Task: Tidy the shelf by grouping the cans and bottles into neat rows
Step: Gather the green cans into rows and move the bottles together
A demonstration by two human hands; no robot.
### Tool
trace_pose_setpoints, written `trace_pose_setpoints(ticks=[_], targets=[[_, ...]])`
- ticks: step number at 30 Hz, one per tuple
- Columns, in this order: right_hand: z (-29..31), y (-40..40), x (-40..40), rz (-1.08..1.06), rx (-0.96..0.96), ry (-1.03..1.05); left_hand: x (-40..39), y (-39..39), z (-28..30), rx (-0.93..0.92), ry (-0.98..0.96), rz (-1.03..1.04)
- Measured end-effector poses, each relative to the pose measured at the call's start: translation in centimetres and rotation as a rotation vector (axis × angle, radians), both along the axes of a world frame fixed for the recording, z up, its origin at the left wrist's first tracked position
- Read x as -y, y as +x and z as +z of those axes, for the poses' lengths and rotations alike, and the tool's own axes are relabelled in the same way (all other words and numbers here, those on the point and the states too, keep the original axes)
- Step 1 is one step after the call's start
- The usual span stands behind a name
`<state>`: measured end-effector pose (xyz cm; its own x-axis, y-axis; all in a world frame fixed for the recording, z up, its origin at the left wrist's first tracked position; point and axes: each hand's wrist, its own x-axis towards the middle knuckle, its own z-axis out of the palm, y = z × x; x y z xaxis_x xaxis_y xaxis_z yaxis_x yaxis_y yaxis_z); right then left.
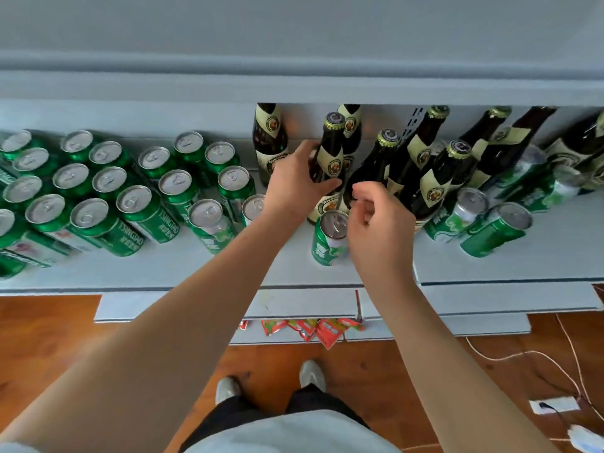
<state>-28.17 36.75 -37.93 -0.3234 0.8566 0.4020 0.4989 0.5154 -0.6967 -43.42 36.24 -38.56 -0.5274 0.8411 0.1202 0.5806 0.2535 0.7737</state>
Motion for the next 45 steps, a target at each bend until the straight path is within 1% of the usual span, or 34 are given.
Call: trace_pose_setpoints(ticks=[3, 7, 9, 11, 13, 18, 25, 28, 33, 35, 37, 39, 41, 43, 45], targets=[[-0.1, 0.3, 0.1, 0.024, -0.013, -0.038, -0.1, -1.7, 0.2, -0.05, -0.127, -0.132], [-1.2, 0.2, 1.0, 0.062, -0.016, -0.066, -1.1, -4.9, 0.8, -0.326, -0.311, -0.158], [-2.0, -0.2, 1.5, 0.1, 0.032, -0.066, -2.3, -5.0, 0.8, -0.438, -0.415, -0.233], [-2.8, -0.5, 1.6, 0.147, 0.12, -0.047, -3.4, -4.7, 0.6, -0.49, -0.491, -0.304], [-3.6, -0.6, 1.3, 0.193, 0.192, -0.024, -4.2, -4.7, 0.5, -0.502, -0.508, -0.329], [-4.9, -0.4, 0.5, 0.269, 0.277, 0.054, -4.6, -5.3, 0.3, -0.577, -0.465, -0.274], [-5.9, -0.4, -0.2, 0.321, 0.391, 0.147, -1.6, -7.1, 1.8, -0.537, -0.353, -0.153], [-6.0, 0.0, -0.2, 0.368, 0.428, 0.161, 1.1, -7.7, 3.7, -0.476, -0.234, -0.118], [-5.7, 0.4, -0.7, 0.383, 0.468, 0.161, 7.2, -9.2, 7.2, -0.368, -0.046, 0.009], [-4.8, -0.4, -0.2, 0.365, 0.421, 0.179, 9.9, -9.9, 8.1, -0.305, 0.041, 0.074], [-3.2, -2.1, 1.2, 0.35, 0.283, 0.22, 12.6, -10.9, 8.8, -0.221, 0.112, 0.151], [-1.2, -4.5, 3.1, 0.383, 0.134, 0.233, 15.5, -11.8, 9.4, -0.199, 0.126, 0.2], [0.2, -7.5, 5.0, 0.449, 0.046, 0.222, 18.3, -12.8, 9.9, -0.204, 0.105, 0.224], [0.3, -10.5, 6.4, 0.519, 0.06, 0.216, 20.9, -13.6, 9.7, -0.165, 0.088, 0.263], [-0.6, -12.9, 7.6, 0.561, 0.189, 0.226, 23.1, -14.1, 8.7, -0.137, 0.066, 0.304]])
